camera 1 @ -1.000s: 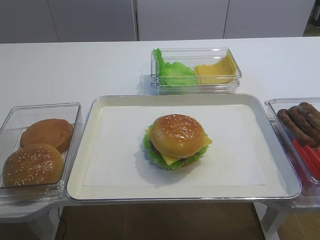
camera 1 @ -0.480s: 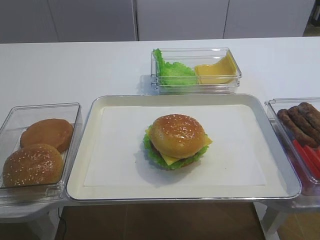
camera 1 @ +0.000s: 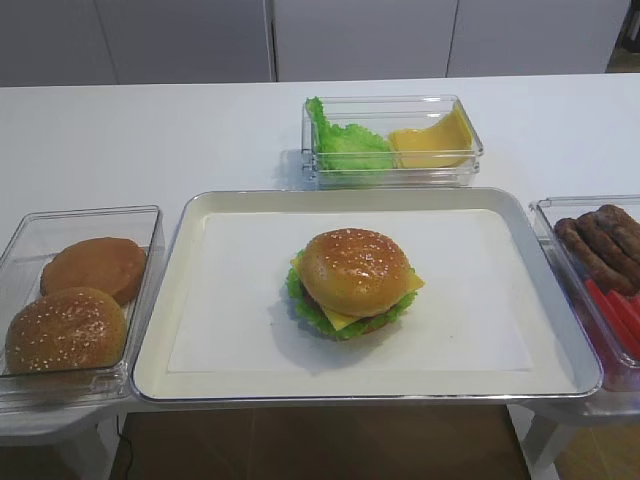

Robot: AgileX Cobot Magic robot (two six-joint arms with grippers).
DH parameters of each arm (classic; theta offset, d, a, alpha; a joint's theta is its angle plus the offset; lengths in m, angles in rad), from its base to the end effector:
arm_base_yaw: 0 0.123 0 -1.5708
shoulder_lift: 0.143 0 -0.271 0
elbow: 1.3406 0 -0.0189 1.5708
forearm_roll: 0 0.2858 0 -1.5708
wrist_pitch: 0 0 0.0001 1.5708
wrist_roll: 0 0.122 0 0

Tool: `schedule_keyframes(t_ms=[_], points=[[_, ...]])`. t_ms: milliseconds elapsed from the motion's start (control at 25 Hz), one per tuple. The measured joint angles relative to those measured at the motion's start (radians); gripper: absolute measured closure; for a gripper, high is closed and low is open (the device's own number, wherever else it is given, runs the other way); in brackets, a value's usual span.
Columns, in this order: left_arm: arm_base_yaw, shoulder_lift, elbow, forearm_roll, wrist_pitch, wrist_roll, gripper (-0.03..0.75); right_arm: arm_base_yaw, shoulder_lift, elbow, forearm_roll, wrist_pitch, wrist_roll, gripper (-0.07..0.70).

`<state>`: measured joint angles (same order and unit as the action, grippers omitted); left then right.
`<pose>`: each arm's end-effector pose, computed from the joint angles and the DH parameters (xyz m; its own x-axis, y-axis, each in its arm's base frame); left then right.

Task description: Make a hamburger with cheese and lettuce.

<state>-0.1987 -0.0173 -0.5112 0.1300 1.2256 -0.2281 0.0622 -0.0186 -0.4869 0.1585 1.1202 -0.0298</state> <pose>0.0548 0.0041 0.2683 -0.5678 -0.0708 -0.8201 -0.0062 0.9966 -0.0817 0.0610 0.0212 0.2716 -0.5050 0.0079 -0.8631 -0.1645 0.9807 0.1052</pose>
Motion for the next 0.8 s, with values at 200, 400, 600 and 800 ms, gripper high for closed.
schedule_keyframes(t_ms=[200,400,600,800], points=[[0.0,0.0,0.002,-0.016,-0.011,0.002,0.256,0.0,0.0,0.0,0.0,0.0,0.0,0.185],[0.0,0.0,0.008,-0.028,-0.022,0.022,0.256,0.0,0.0,0.0,0.0,0.0,0.0,0.185],[0.0,0.0,0.019,-0.028,-0.03,0.029,0.256,0.0,0.0,0.0,0.0,0.0,0.0,0.184],[0.0,0.0,0.019,-0.028,-0.034,0.032,0.256,0.0,0.0,0.0,0.0,0.0,0.0,0.185]])
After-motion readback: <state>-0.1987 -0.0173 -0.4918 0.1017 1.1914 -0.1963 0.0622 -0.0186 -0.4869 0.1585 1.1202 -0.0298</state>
